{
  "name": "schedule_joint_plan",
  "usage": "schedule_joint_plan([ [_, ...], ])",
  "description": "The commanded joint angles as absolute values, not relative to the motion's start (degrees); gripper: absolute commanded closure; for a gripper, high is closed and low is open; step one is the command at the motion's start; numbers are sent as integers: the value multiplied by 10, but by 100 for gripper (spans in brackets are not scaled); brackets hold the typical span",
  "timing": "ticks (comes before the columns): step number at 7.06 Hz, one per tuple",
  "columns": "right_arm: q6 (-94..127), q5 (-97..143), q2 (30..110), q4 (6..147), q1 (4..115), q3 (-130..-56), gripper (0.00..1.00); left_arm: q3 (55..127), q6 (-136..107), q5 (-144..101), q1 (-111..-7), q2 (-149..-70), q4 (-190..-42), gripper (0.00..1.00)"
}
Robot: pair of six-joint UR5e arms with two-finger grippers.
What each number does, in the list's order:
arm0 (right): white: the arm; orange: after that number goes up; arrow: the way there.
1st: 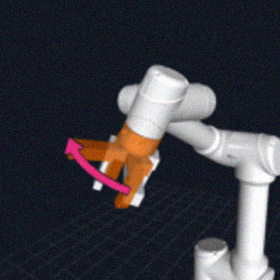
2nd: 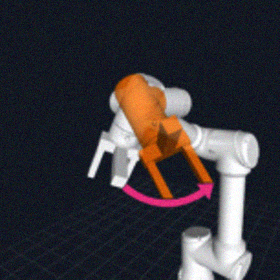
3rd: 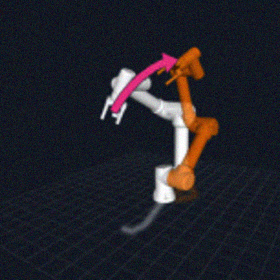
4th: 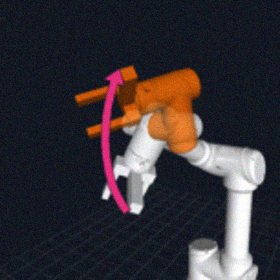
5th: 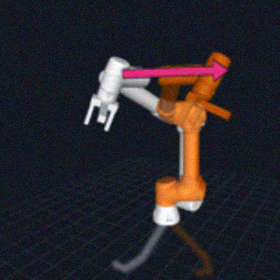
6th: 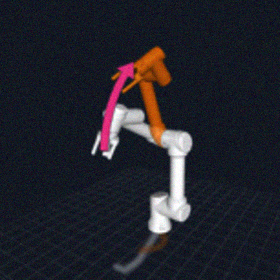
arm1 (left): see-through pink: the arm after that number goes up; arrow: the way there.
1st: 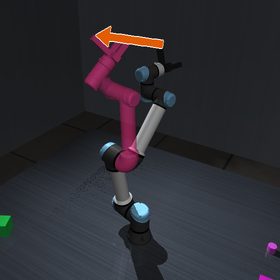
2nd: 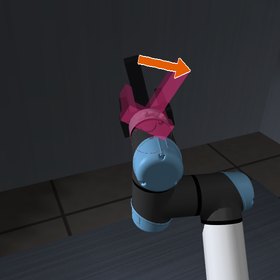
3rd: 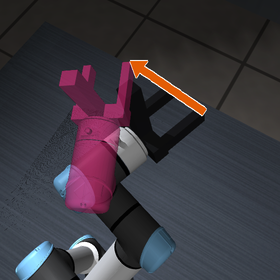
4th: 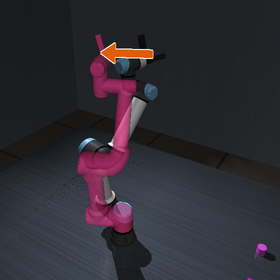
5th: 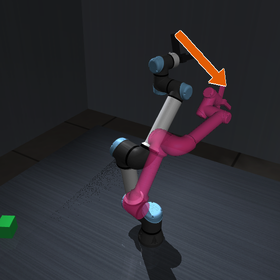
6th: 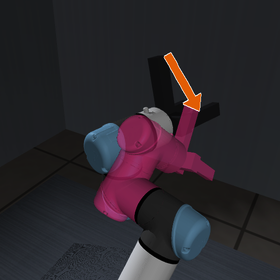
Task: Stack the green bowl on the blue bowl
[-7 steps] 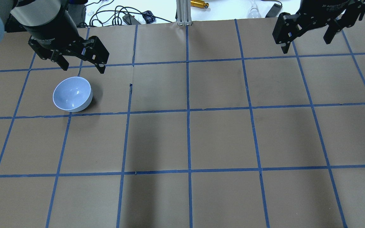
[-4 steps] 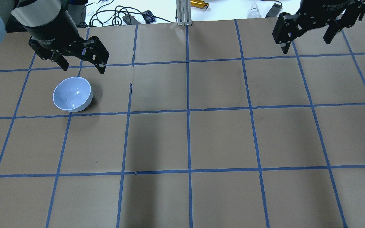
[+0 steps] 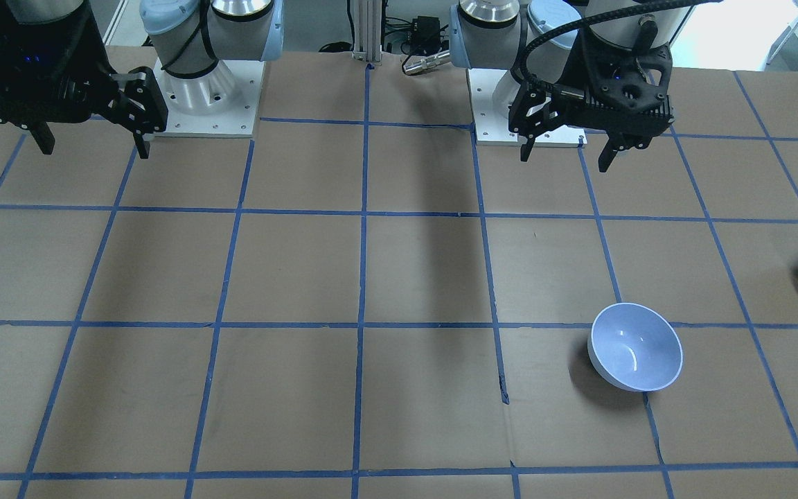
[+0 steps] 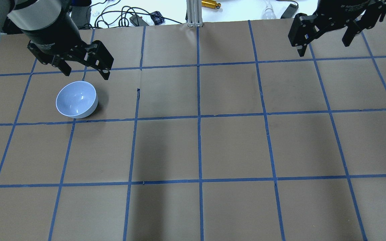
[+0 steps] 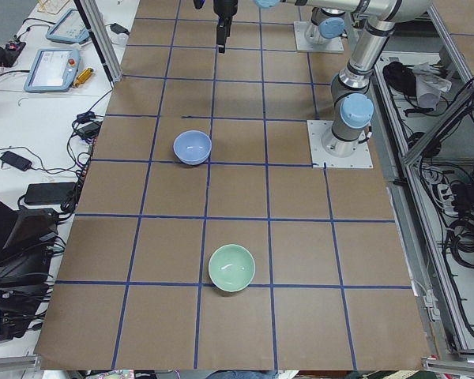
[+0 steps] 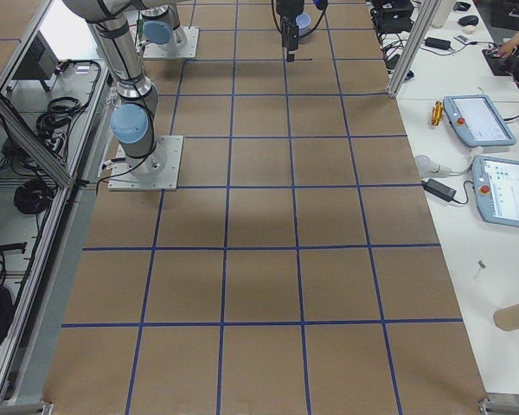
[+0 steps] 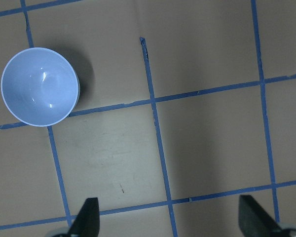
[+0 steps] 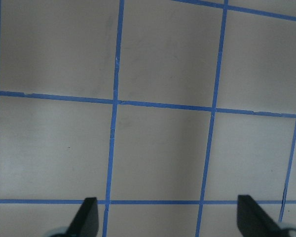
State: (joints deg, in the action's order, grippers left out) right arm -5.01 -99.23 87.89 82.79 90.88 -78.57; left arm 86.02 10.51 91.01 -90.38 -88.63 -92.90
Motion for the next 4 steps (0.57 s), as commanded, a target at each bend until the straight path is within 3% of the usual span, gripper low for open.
schedule_joint_plan([
  [1,-50,-992,879,828,909,-786,0,864,187,911,-868,-883,-933,0],
  [4,-50,-992,879,828,909,-786,0,910,381,910,-750,-876,-930,0],
])
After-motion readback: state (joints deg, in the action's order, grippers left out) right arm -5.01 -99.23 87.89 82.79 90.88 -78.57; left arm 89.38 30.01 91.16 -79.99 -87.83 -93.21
